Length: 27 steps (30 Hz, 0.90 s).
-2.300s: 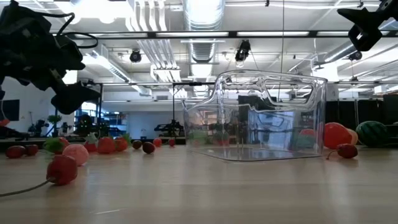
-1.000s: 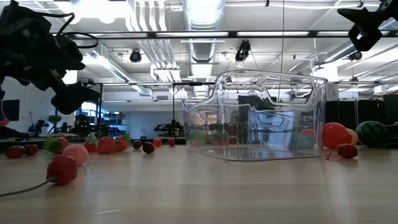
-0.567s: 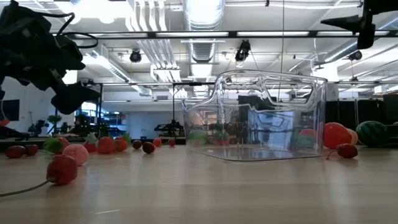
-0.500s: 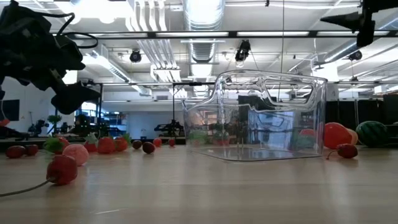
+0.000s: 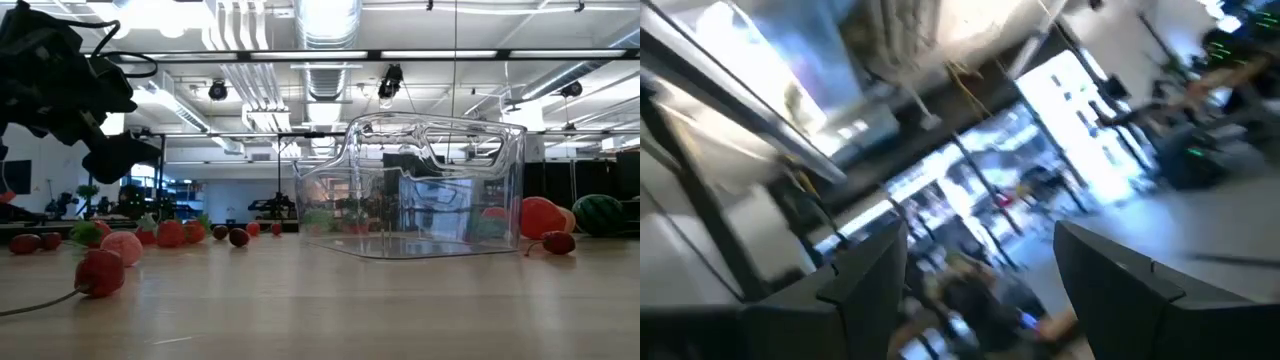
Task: Pick and placing Produce into tupperware
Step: Put the green watermelon into the transparent bin
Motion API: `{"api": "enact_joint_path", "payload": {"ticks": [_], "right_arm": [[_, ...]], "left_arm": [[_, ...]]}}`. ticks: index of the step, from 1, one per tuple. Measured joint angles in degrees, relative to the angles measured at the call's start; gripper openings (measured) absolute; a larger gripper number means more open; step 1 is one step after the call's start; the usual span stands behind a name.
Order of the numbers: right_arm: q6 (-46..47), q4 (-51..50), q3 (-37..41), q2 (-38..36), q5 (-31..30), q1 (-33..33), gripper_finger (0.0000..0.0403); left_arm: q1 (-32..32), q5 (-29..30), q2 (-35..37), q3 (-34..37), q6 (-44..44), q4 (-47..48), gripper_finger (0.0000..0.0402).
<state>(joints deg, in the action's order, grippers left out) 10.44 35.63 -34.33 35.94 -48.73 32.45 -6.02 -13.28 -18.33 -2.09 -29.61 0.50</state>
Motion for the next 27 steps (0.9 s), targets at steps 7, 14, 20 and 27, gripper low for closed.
{"api": "enact_joint_path", "payload": {"ticks": [7,14,20,27], "right_arm": [[-14.27,-8.26,-14.79,6.64,-2.31,0.27,0.0248],[-5.28,-19.35,-25.78,11.12,-2.25,0.41,0.0248],[-3.85,-35.42,-34.42,15.76,-18.29,0.41,0.0237],[44.32,-99.71,-49.42,17.82,-20.38,-2.65,0.0233]], "left_arm": [[0.0,0.0,-0.01,0.0,0.02,-0.03,0.0314],[0.0,0.01,-0.02,0.0,0.01,-0.01,0.0314],[-0.01,0.0,-0.02,-0.01,0.01,-0.01,0.0314],[-0.02,0.0,-0.02,0.0,0.02,0.0,0.0314]]}}
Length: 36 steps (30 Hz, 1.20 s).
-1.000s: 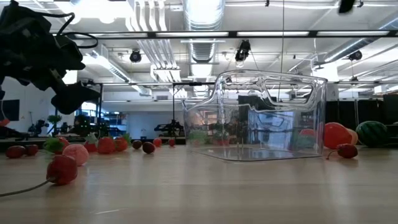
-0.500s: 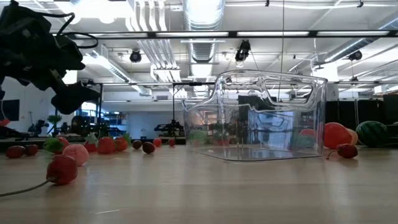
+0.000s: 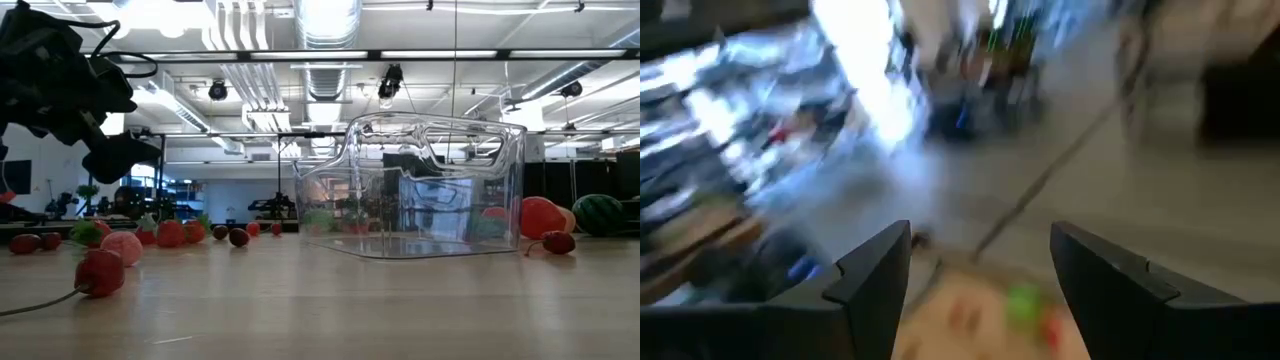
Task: Pick and placing Produce into tupperware
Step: Put the green watermelon into the transparent bin
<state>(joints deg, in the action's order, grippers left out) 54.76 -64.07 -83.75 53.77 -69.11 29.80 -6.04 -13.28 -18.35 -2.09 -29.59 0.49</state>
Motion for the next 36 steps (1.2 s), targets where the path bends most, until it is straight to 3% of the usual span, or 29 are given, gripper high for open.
{"api": "enact_joint_path", "payload": {"ticks": [3,4,8,12,16,19,23,27,31,33,36], "right_arm": [[22.9,-25.47,-2.22,2.63,9.93,-5.13,0.0233],[27.8,-26.51,-1.6,3.47,13.57,-7.0,0.0233],[19.32,-14.97,4.0,2.06,26.06,-16.83,0.0233],[23.59,-21.08,7.46,4.32,37.93,-27.37,0.0232],[25.05,-25.24,11.16,7.39,48.84,-33.69,0.0232],[27.11,-25.9,13.75,9.86,49.32,-36.36,0.023],[37.25,-26.05,18.5,12.12,47.43,-39.04,0.023],[54.65,-25.57,25.01,13.68,47.5,-40.74,0.0231],[78.4,-24.92,30.67,13.41,53.77,-41.24,0.0231],[84.2,-23.19,32.51,13.41,55.71,-41.29,0.0231],[85.23,-21.12,35.01,13.83,55.18,-42.05,0.0231]], "left_arm": [[0.02,0.01,0.0,0.0,-0.01,0.0,0.0314],[0.01,0.02,0.0,0.0,-0.01,0.01,0.0314],[0.02,0.01,-0.05,-0.01,-0.01,-0.01,0.0314],[0.02,0.02,-0.02,0.0,0.0,-0.07,0.0314],[0.02,0.01,0.01,0.04,0.0,0.01,0.0314],[0.02,0.02,0.0,0.07,-0.01,0.02,0.0314],[0.02,0.02,0.0,0.09,0.0,0.0,0.0314],[0.02,0.02,0.0,0.09,-0.01,0.01,0.0314],[0.02,0.02,0.0,0.09,0.0,0.02,0.0314],[0.02,0.02,0.0,0.09,-0.02,0.02,0.0314],[0.02,0.01,0.0,0.09,0.0,0.01,0.0314]]}}
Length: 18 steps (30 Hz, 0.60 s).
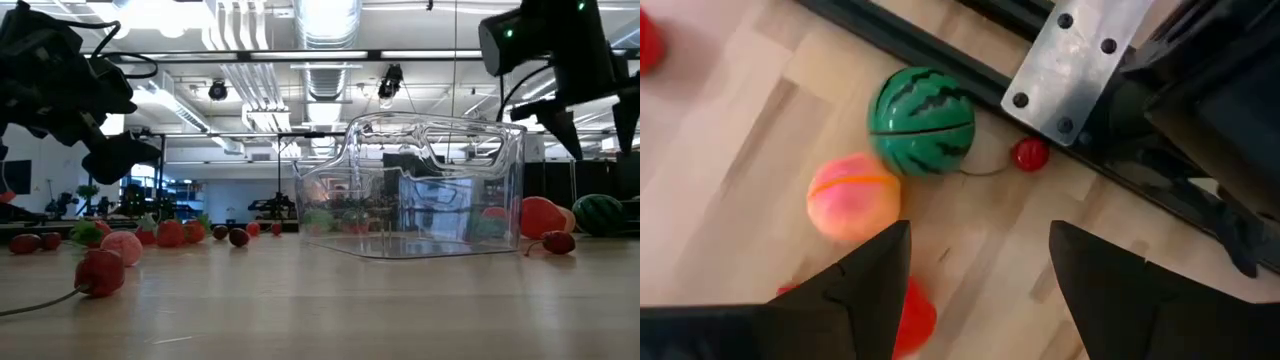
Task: Pick and placing Produce into tupperware
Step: Put the green watermelon into the transparent bin
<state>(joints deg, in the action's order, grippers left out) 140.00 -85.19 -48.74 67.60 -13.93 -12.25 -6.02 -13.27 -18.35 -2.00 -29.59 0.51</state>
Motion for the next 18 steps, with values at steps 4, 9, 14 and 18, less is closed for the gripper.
{"api": "enact_joint_path", "payload": {"ticks": [4,9,14,18], "right_arm": [[-0.25,0.9,2.59,0.84,-0.71,-3.47,0.0231],[-0.78,3.95,4.43,0.83,-0.86,-8.66,0.0231],[-1.73,4.52,4.57,1.41,-0.74,-13.16,0.0231],[-15.21,4.53,4.67,2.27,1.56,-14.82,0.0231]], "left_arm": [[0.0,0.01,0.0,0.0,0.01,0.0,0.0314],[0.0,0.01,0.02,0.0,0.01,-0.01,0.0314],[-0.01,0.02,0.02,0.0,-0.01,-0.02,0.0314],[-0.01,0.01,0.01,0.0,0.01,-0.02,0.0314]]}}
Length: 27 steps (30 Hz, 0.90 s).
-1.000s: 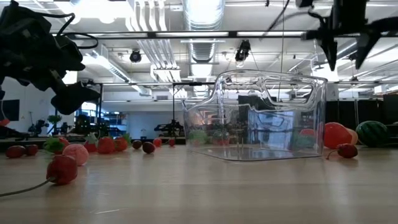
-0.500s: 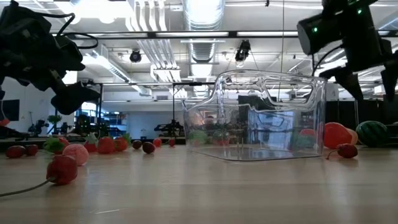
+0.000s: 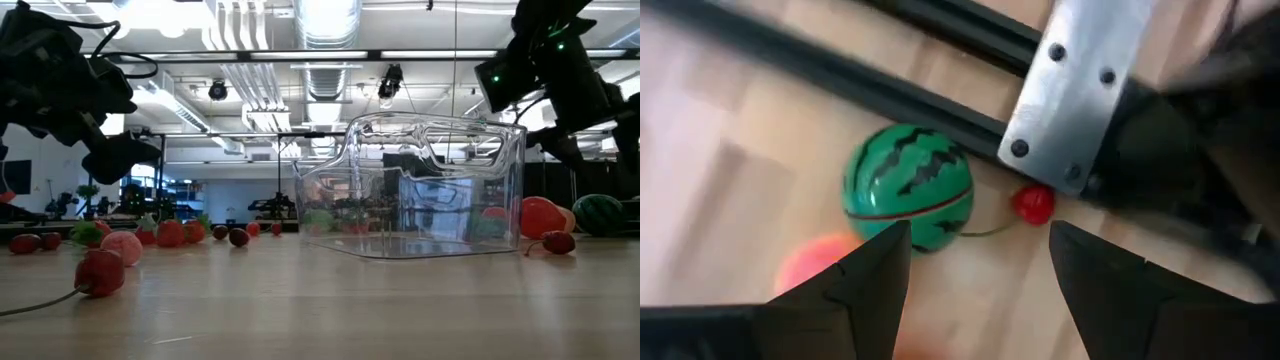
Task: Pick and placing Produce into tupperware
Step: Put the green watermelon into the transparent bin
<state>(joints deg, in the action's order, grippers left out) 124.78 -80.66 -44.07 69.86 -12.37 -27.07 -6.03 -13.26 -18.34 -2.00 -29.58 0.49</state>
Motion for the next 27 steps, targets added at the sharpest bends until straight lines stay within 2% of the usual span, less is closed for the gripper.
{"api": "enact_joint_path", "payload": {"ticks": [5,9,13,18,23,27], "right_arm": [[-4.02,1.22,-0.04,0.44,0.93,-1.56,0.0231],[-6.98,3.38,-0.04,0.44,-1.65,-1.58,0.0231],[0.35,3.51,-0.04,0.44,-7.0,-1.6,0.0237],[1.77,3.42,0.2,1.21,-8.23,-2.23,0.0277],[2.62,3.77,0.93,3.93,-4.31,-2.54,0.0322],[2.68,6.48,1.27,6.77,-2.42,-2.95,0.0343]], "left_arm": [[-0.02,0.01,-0.01,0.0,0.0,0.0,0.0314],[0.0,0.01,-0.01,0.0,-0.01,0.01,0.0314],[-0.01,0.0,-0.01,0.0,-0.01,0.02,0.0314],[0.01,-0.02,-0.01,0.0,0.0,0.02,0.0314],[-0.01,0.01,-0.01,0.0,0.0,0.0,0.0314],[0.0,0.03,-0.04,0.0,-0.02,0.02,0.0314]]}}
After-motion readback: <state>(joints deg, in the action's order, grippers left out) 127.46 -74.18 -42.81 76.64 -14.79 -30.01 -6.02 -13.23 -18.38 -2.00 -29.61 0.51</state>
